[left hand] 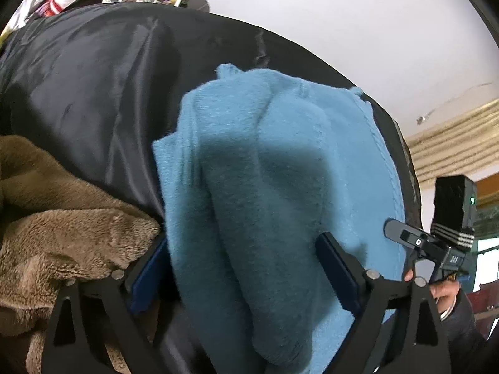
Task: Fold clothes
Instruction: 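Grasp the folded sweater edge with the left gripper while the right gripper grasps beside it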
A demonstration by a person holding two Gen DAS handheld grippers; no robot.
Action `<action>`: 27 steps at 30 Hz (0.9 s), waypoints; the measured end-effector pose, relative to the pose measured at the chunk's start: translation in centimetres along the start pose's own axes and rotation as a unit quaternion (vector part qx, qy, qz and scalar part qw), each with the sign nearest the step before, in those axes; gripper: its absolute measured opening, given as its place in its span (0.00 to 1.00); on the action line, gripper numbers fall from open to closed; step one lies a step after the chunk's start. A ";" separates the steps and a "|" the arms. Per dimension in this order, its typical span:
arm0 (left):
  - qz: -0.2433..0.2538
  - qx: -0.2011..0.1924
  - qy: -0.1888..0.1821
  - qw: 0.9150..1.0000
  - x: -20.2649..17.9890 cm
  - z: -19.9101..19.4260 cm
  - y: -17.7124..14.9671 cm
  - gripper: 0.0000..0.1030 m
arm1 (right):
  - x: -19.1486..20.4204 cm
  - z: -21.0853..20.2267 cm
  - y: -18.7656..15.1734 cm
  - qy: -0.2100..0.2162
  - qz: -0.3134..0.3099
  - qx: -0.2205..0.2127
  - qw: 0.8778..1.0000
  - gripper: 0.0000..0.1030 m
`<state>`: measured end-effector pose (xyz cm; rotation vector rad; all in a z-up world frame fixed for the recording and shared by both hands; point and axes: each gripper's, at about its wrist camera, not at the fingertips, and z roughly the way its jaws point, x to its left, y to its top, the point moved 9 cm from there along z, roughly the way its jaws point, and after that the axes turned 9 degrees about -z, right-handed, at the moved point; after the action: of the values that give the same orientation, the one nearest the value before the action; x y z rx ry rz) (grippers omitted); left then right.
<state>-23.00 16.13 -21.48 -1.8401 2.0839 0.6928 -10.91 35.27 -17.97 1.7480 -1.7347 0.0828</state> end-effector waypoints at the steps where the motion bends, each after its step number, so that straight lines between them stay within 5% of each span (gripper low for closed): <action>1: 0.003 0.001 0.000 1.000 -0.2 0.1 0.0 0.92 | 0.2 0.2 0.1 0.000 -0.004 0.001 1.000 1.00; 11: -0.002 0.002 -0.014 1.000 -0.9 0.2 0.0 0.87 | 2.3 2.2 0.8 -0.017 -0.053 0.018 0.998 0.98; 14: -0.007 0.004 -0.024 1.000 -1.2 0.0 -0.1 0.74 | 2.4 2.1 0.9 -0.022 -0.046 0.012 0.999 0.77; 18: -0.013 0.000 -0.021 1.000 -1.7 0.0 -0.1 0.71 | 2.3 1.4 1.0 -0.010 -0.027 -0.003 1.000 0.57; 27: -0.027 -0.010 -0.015 0.999 -4.6 0.2 -0.4 0.53 | 3.4 -2.1 1.5 -0.037 -0.059 -0.037 0.997 0.50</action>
<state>-21.97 20.11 -19.42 -1.8774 2.0081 0.7244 -11.06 33.53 -14.06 1.8155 -1.6604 -0.0977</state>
